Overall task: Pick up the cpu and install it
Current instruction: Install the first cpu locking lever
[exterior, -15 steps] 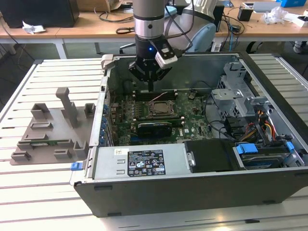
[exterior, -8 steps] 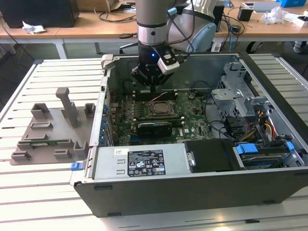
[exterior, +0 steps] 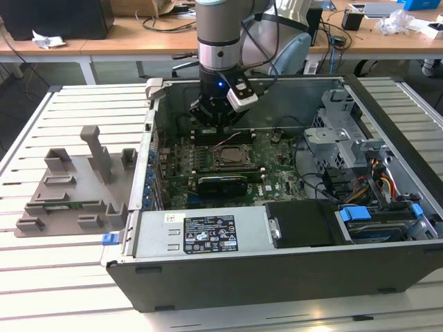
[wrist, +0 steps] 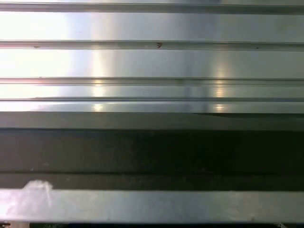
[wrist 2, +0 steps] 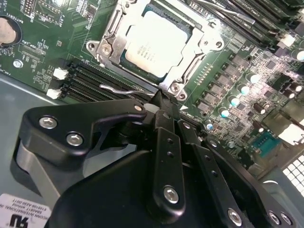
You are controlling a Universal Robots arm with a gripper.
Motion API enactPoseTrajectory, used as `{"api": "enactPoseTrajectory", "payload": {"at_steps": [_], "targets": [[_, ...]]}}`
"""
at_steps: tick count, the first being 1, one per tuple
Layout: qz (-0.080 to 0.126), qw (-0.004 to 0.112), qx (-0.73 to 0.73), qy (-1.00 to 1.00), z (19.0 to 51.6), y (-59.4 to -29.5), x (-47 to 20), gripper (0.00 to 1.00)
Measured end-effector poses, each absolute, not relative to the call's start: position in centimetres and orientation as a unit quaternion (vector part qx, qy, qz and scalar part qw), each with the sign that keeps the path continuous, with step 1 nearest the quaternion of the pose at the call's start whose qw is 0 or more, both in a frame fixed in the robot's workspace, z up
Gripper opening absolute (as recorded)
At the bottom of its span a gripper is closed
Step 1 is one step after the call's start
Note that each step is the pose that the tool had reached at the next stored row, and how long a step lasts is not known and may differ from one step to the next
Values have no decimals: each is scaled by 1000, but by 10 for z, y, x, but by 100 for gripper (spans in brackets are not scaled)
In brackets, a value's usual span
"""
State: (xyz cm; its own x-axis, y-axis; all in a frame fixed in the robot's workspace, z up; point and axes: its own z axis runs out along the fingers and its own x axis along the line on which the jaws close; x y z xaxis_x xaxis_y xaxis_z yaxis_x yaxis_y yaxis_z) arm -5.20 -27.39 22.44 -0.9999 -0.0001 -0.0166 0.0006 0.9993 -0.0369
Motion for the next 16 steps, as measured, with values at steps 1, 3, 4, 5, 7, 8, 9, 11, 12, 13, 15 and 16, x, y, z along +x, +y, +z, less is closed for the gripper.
{"api": "enactPoseTrajectory", "payload": {"at_steps": [1,3,4,5,7,8,9,11,12,13,15,16], "targets": [[-18,8,0,1000,223,-274,-52,11],[-18,8,0,1000,222,-274,-52,11],[-18,8,0,1000,221,-274,-52,11],[-18,8,0,1000,220,-274,-52,11],[-18,8,0,1000,218,-274,-52,11],[-18,8,0,1000,218,-274,-52,11],[-18,8,0,1000,216,-274,-52,11],[-18,8,0,1000,215,-274,-52,11],[-18,8,0,1000,214,-274,-52,11],[-18,8,0,1000,213,-274,-52,11],[-18,8,0,1000,212,-274,-52,11],[-19,8,0,1000,212,-273,-51,11]]}}
